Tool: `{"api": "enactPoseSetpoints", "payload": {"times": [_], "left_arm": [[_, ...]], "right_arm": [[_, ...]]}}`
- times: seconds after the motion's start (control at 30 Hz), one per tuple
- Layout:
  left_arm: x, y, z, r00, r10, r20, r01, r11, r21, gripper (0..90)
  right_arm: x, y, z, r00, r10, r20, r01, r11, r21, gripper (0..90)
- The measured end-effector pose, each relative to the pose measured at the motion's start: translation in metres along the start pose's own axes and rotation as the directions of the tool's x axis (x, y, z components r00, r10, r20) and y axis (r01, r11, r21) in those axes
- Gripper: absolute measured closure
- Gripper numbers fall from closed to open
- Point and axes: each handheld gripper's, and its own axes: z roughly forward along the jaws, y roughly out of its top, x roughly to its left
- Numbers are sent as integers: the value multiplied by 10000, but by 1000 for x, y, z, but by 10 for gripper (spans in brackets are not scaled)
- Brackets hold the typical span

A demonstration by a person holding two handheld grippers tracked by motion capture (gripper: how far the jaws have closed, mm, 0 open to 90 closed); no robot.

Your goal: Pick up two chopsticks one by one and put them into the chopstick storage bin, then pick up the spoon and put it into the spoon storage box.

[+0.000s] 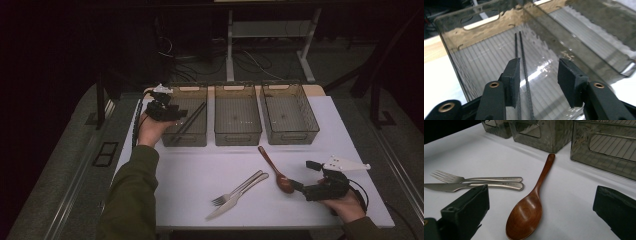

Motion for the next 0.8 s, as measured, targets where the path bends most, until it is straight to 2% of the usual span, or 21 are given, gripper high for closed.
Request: {"api": "enactPoseSetpoints", "payload": {"times": [0.3,0.37,0.57,0.8], "left_arm": [[-21,-3,-10,9958,422,814,-377,9978,-551,421],[-24,-5,-12,9942,607,890,-558,9968,-569,405],[-39,-13,-21,9896,818,1182,-692,9919,-1066,381],[-54,-28,-30,9850,1037,1377,-857,9877,-1308,321]], "right_arm": [[-1,0,0,10000,3,23,-3,10000,-14,0],[-1,0,0,10000,23,25,-23,10000,-31,0],[-1,0,0,10000,-23,22,23,10000,3,0],[0,0,0,10000,22,13,-22,10000,-29,0]]}}
